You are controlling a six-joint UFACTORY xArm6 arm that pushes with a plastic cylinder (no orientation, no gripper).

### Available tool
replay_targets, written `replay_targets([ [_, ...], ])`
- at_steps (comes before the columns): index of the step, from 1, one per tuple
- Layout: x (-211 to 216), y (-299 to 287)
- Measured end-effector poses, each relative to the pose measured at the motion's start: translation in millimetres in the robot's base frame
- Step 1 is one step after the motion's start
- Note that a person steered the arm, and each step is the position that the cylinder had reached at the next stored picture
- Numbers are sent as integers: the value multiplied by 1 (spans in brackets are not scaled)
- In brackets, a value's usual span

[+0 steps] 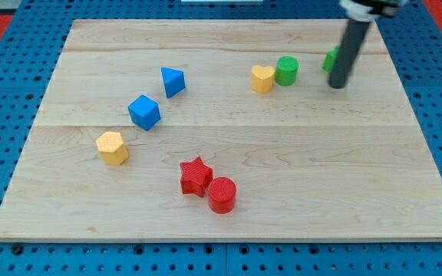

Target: Place the green blocks in a vertical position

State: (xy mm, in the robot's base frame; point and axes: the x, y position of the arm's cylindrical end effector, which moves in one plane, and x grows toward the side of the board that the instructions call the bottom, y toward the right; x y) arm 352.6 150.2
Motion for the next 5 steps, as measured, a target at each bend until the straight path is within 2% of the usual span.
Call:
replay_targets([
  [1,-11,-37],
  [2,-49,-34],
  [3,-22,-69],
  [4,-21,-148],
  [5,-37,-182],
])
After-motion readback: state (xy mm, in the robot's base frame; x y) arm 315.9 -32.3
